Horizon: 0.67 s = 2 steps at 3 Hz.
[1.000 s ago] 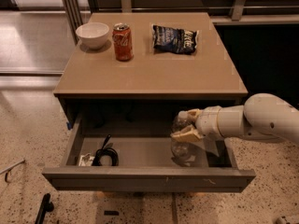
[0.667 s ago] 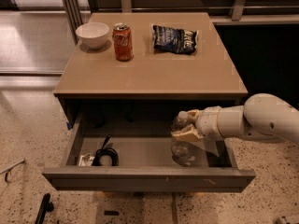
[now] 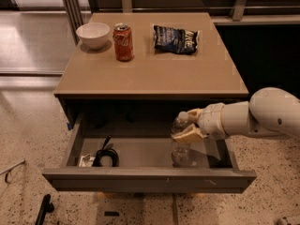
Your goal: Pick water bottle from top drawer and place on counter
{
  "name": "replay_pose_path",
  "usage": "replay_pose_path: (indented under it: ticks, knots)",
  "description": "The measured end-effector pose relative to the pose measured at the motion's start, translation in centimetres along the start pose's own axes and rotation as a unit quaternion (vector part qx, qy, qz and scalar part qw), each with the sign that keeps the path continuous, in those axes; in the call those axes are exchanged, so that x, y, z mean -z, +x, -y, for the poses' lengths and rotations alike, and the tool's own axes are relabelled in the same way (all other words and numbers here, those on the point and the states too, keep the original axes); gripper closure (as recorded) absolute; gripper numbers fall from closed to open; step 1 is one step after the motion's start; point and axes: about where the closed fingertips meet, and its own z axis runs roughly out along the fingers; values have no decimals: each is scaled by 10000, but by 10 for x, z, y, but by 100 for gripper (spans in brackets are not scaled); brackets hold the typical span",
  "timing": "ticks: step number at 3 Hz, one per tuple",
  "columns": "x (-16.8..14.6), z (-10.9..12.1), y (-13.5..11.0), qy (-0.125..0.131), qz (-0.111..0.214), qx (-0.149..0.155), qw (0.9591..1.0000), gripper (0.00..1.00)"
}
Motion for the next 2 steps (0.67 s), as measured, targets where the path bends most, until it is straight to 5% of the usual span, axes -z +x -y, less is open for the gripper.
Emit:
replay_pose_path:
  ticks: [2]
  knots:
    - [54, 9, -94, -660, 82, 3, 9978, 100]
